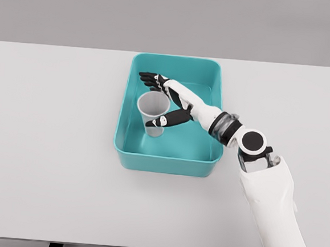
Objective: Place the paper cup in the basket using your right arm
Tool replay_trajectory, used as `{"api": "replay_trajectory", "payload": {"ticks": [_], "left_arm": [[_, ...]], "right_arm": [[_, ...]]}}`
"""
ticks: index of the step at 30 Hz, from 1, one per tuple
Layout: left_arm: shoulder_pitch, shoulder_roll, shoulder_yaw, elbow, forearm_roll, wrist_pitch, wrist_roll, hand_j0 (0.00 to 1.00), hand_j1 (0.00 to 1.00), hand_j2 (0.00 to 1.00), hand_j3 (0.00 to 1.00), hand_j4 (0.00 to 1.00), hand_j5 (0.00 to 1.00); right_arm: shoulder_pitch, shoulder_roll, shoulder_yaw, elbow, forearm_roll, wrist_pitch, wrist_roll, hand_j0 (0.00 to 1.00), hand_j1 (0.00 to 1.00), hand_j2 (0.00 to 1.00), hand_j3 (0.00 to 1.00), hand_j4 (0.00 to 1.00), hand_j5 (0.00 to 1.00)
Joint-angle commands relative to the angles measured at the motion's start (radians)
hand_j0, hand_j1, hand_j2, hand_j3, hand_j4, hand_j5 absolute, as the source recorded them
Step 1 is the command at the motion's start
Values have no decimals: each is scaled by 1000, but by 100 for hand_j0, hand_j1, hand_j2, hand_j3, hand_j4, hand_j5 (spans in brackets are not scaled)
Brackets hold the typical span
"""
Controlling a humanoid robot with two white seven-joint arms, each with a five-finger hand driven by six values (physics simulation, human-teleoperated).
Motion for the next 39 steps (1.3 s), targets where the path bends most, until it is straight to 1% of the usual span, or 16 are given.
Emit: {"api": "replay_trajectory", "payload": {"ticks": [1,4,7,16,21,22,24,26,29,31,32,33,35,37,38,39], "left_arm": [[0,0,0,0,0,1,0,100,100,100,100,100,100],[0,0,0,0,0,1,0,100,100,100,100,100,100],[0,0,0,0,0,1,0,100,100,100,100,100,100],[0,0,0,0,0,1,0,100,100,100,100,100,100],[0,0,0,0,0,1,0,100,100,100,100,100,100],[0,0,0,0,0,-1,0,100,100,100,100,100,100],[0,0,0,0,0,1,0,100,100,100,100,100,100],[0,0,0,0,0,-1,0,100,100,100,100,100,100],[0,0,0,0,0,1,0,100,100,100,100,100,100],[0,0,0,0,0,-1,0,100,100,100,100,100,100],[0,0,0,0,0,1,0,100,100,100,100,100,100],[0,0,0,0,0,-1,0,100,100,100,100,100,100],[0,0,0,0,0,1,0,100,100,100,100,100,100],[0,0,0,0,0,1,0,100,100,100,100,100,100],[0,0,0,0,0,1,0,100,100,100,100,100,100],[0,0,0,0,0,-1,0,100,100,100,100,100,100]], "right_arm": [[0,0,0,-13,-6,2,0,98,98,98,98,98,98],[2,0,-2,-16,-6,4,0,98,98,98,98,98,98],[8,-4,-2,-38,-7,7,0,98,98,98,98,98,98],[9,-4,-2,-44,-7,10,0,98,98,98,98,98,98],[12,-31,-5,-79,-18,16,0,98,98,98,98,98,98],[14,-39,-5,-99,-18,44,0,98,98,98,98,98,98],[17,-56,-6,-136,-19,67,0,98,98,98,98,98,98],[17,-59,-8,-154,-21,78,0,98,98,98,98,98,98],[17,-88,-17,-214,-32,110,0,98,98,98,98,98,98],[17,-105,-52,-243,-87,108,0,98,98,98,98,98,98],[20,-126,-65,-261,-113,108,0,98,98,98,98,98,98],[29,-148,-77,-263,-136,107,0,98,98,98,98,98,98],[35,-207,-108,-263,-199,96,0,99,99,99,99,99,99],[51,-258,-166,-265,-260,67,0,99,99,99,99,99,99],[69,-329,-204,-265,-337,16,0,99,99,99,99,99,99],[77,-346,-215,-265,-360,4,0,99,99,99,99,99,99]]}}
